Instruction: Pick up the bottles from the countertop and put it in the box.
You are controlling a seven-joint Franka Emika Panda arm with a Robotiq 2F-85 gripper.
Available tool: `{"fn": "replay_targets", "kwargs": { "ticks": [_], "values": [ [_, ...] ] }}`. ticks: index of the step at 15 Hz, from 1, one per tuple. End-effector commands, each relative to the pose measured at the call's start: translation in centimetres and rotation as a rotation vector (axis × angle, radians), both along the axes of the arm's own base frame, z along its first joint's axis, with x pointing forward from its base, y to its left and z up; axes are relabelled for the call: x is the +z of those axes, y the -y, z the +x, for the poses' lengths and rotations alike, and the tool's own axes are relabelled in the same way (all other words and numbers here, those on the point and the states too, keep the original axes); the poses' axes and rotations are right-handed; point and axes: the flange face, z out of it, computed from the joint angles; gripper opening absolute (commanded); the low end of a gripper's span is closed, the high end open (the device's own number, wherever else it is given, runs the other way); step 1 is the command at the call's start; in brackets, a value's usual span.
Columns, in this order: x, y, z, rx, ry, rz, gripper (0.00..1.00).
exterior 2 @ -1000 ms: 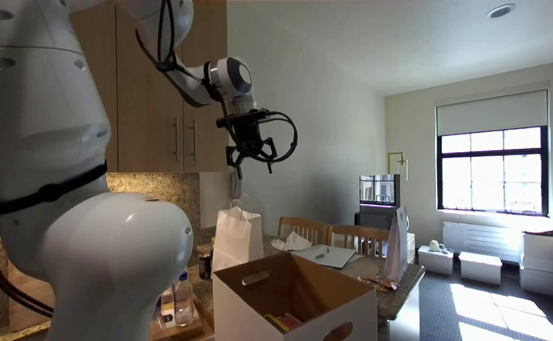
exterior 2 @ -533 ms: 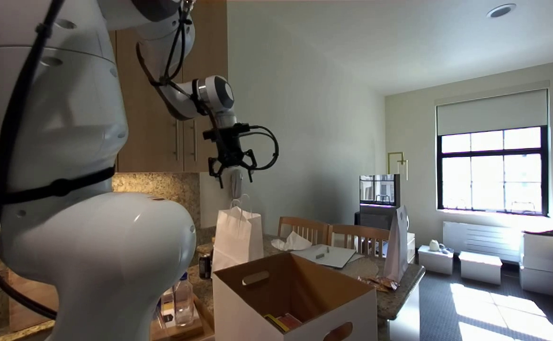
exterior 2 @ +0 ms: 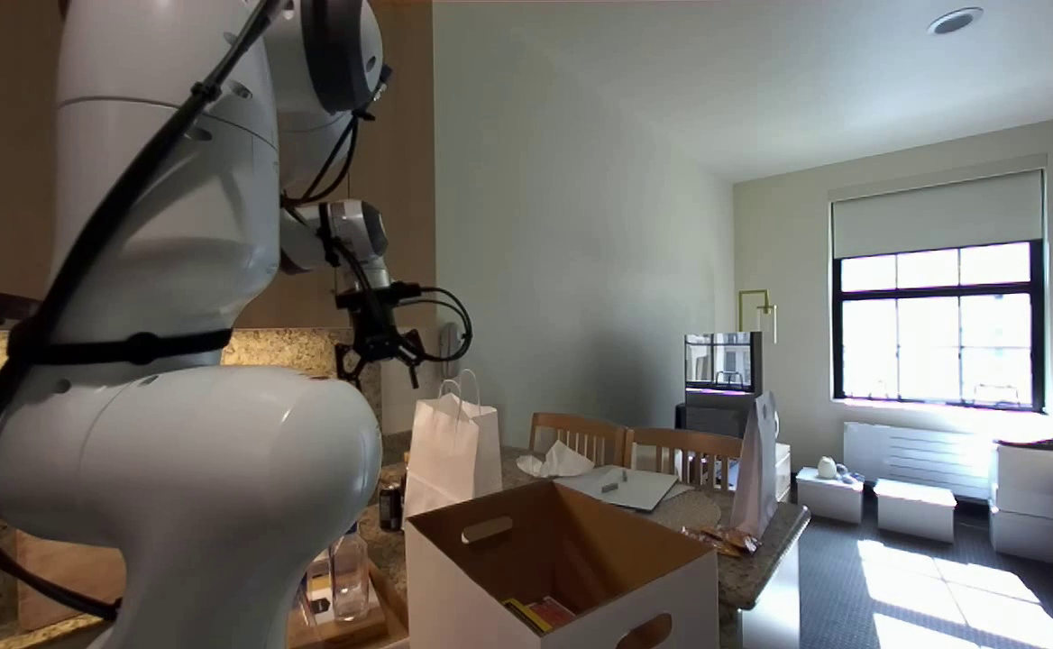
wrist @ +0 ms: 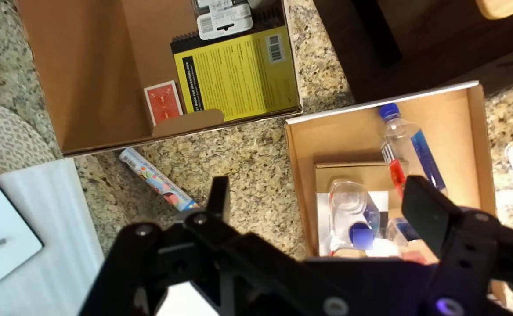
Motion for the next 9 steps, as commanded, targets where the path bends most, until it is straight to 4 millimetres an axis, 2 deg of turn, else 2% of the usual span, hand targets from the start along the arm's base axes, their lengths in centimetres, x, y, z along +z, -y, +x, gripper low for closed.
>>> {"fn": "replay_targets", "kwargs": {
  "ticks": [1,2,3,5,6,7,8,9],
  "values": [
    [-0.3,-1.7,-2.1,0.131,0.027,-0.048,1.0],
    [0.5,-1.4,-2.2,0.132,0.037,-0.033,1.0],
    [-0.6,-2.2,-1.8,0.075,0.013,-0.029,1.0],
    [-0.1,-2.3,-2.1,0.092,0.019,-0.026,1.0],
    [0.2,-2.2,-2.0,0.094,0.022,-0.025,1.0],
    [0.3,-1.0,-1.7,0.103,0.003,0.044,1.0],
    [0.0,-0.8,-1.4,0.167,0.013,0.11,1.0],
    [-1.2,-0.8,-1.0,0.243,0.022,0.086,1.0]
  ]
}}
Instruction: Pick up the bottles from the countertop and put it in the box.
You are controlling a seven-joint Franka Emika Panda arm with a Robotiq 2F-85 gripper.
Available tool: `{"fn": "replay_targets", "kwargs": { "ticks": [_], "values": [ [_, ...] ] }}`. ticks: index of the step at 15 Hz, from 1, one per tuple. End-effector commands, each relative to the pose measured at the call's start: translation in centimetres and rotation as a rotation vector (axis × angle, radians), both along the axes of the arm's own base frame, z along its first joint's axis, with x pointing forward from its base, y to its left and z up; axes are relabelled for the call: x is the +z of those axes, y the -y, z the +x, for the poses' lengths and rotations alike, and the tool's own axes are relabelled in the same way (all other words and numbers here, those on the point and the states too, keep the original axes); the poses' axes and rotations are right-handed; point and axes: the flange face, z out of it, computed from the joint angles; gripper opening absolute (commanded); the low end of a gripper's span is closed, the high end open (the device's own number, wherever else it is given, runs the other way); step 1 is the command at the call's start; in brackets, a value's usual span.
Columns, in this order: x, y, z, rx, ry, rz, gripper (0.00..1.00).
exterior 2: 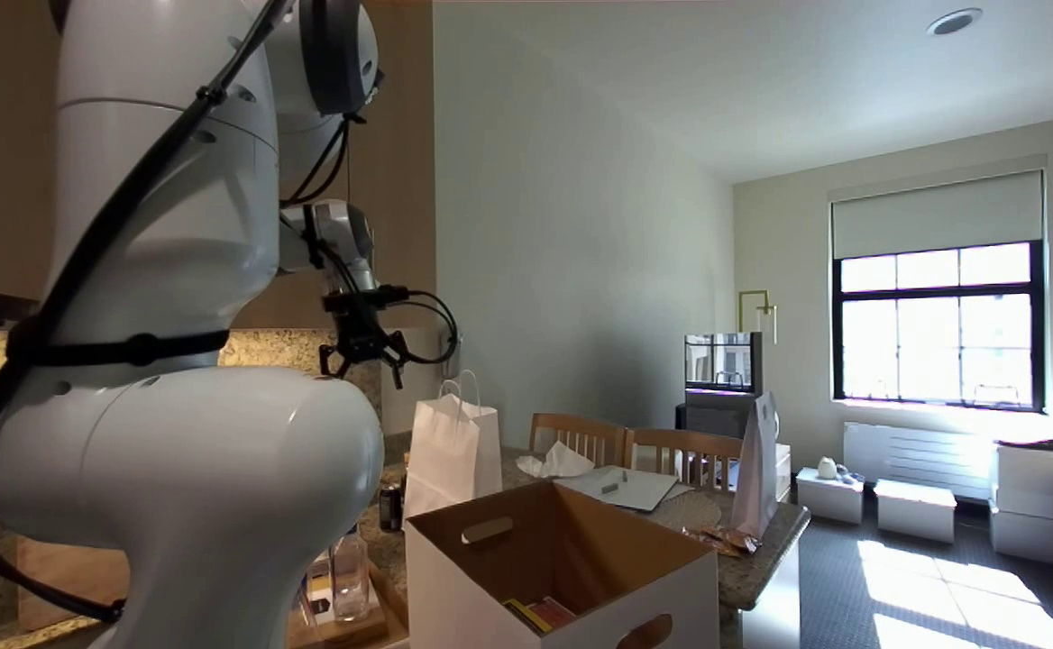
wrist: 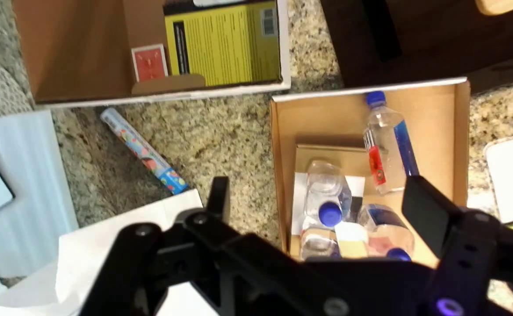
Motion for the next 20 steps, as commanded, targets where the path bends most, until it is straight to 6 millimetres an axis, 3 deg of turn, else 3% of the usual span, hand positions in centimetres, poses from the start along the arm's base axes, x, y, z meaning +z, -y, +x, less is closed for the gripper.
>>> {"fn": "replay_targets", "kwargs": {
  "ticks": [1,4,9,13,15,16,20],
  "values": [
    [-2.0,1.3,1.2,0.173,0.014,0.088,1.0],
    [-5.5,0.4,1.9,0.315,-0.025,0.14,1.0],
    [-10.6,-3.6,0.3,0.54,-0.166,0.147,1.0],
    [-12.9,-6.4,-0.7,0.721,-0.267,0.114,1.0],
    [-13.1,-6.4,-0.6,0.81,-0.309,0.089,1.0],
    [-13.1,-6.3,-1.0,0.722,-0.275,0.109,1.0],
    [-13.5,-6.4,-0.7,0.727,-0.286,0.11,1.0]
  ]
}}
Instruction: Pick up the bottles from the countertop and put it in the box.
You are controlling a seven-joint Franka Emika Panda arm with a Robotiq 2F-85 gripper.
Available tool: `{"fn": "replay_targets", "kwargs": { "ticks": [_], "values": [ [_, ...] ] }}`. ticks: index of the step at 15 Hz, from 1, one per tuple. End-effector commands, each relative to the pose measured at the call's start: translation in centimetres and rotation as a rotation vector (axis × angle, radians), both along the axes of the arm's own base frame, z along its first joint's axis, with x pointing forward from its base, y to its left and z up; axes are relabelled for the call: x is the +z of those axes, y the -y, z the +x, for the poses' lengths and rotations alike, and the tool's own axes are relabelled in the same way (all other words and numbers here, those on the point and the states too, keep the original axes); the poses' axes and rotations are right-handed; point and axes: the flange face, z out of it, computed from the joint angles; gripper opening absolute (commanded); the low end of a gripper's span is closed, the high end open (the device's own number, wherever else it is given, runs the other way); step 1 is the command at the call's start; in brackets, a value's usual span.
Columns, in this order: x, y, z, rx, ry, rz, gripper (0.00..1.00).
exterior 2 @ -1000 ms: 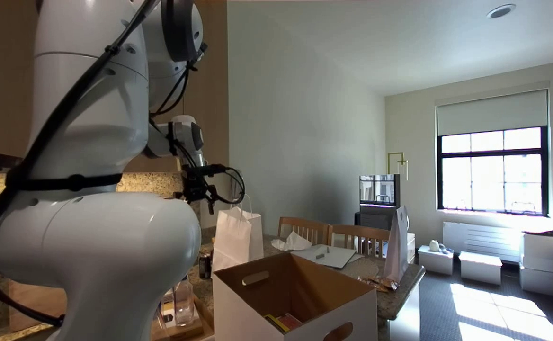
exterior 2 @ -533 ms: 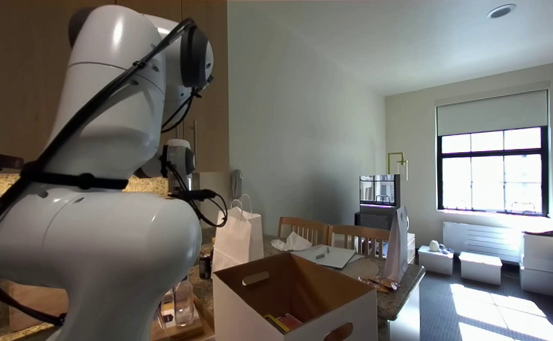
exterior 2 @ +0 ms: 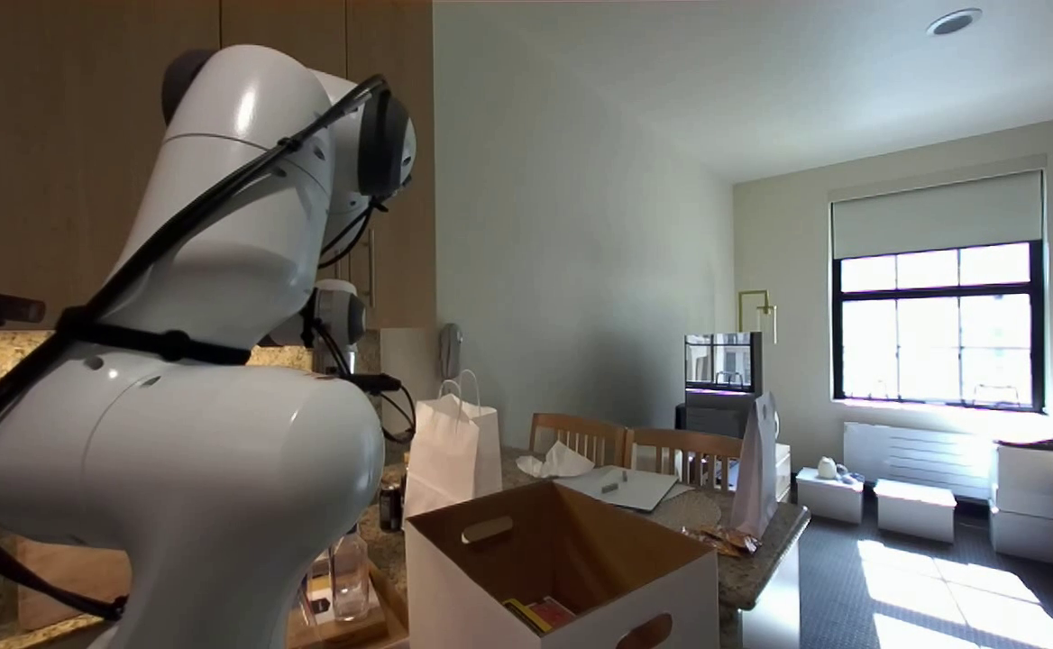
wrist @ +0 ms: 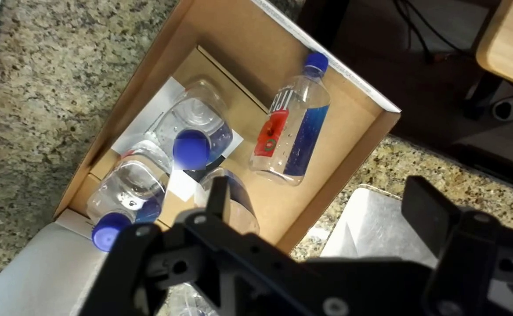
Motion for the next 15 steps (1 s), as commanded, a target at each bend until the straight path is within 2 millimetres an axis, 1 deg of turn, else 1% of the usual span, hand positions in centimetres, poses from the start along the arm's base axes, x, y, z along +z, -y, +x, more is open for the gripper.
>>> {"fn": "replay_targets", "kwargs": {
  "ticks": [1,5,6,7,10,13,15],
  "values": [
    [-0.3,-0.4,0.0,0.014,-0.004,-0.009,1.0],
    [-3.8,-2.6,0.3,0.1,-0.113,-0.028,1.0],
    [-4.7,-3.1,0.3,0.063,-0.124,-0.051,1.0],
    [-5.8,-3.5,0.5,-0.019,-0.095,-0.09,1.0],
    [-8.3,-4.4,1.6,-0.115,-0.122,-0.094,1.0],
    [-9.4,-4.7,3.0,-0.198,-0.154,-0.055,1.0],
    [-10.3,-5.0,3.9,-0.235,-0.163,-0.062,1.0]
  ]
}}
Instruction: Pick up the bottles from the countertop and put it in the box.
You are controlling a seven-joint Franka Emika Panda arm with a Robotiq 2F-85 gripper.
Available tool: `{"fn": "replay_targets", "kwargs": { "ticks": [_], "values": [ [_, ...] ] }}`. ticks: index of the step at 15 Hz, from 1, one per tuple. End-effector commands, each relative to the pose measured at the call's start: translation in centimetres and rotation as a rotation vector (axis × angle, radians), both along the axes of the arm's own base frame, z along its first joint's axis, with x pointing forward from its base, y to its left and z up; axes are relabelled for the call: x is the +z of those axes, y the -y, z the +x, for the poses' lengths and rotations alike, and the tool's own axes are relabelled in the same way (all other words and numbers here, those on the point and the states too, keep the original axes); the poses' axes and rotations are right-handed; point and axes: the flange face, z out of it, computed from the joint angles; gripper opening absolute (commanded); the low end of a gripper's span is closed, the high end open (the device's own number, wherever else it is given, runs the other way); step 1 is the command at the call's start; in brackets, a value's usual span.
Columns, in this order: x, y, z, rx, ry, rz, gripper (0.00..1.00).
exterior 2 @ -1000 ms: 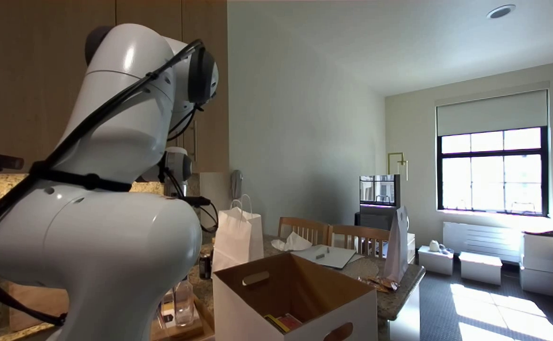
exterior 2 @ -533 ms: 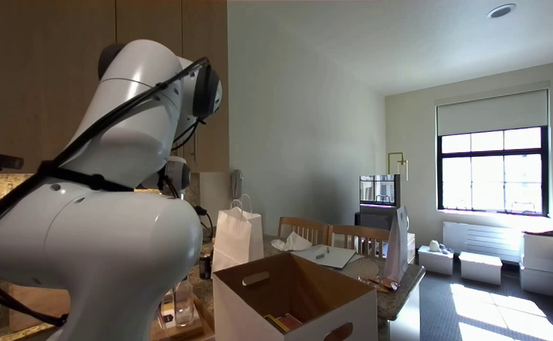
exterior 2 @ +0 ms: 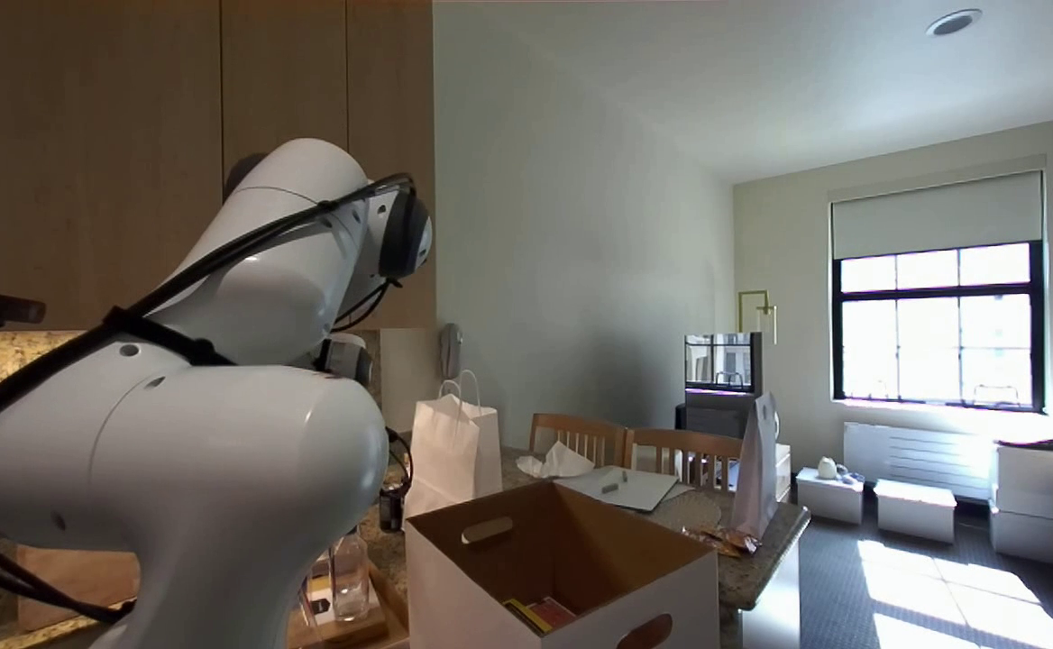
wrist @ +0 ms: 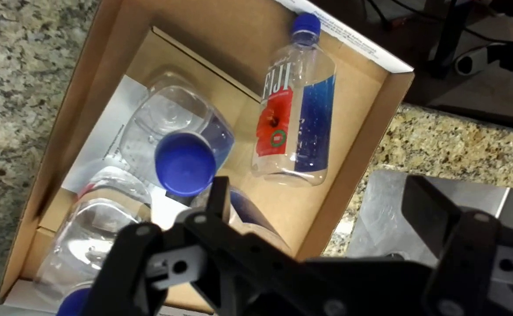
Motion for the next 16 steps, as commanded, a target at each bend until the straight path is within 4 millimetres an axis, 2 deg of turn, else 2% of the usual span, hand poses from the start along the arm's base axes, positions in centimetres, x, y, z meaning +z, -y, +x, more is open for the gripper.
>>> {"fn": "replay_targets", "kwargs": {
  "ticks": [1,4,8,16],
  "values": [
    [-1.0,-0.7,1.6,-0.091,-0.013,0.001,1.0],
    [-2.0,-1.1,2.5,-0.144,-0.02,-0.017,1.0],
    [-2.6,-1.6,2.8,-0.195,-0.027,-0.029,1.0],
    [-0.2,-2.0,1.6,-0.22,0.032,0.003,1.0]
  ]
}}
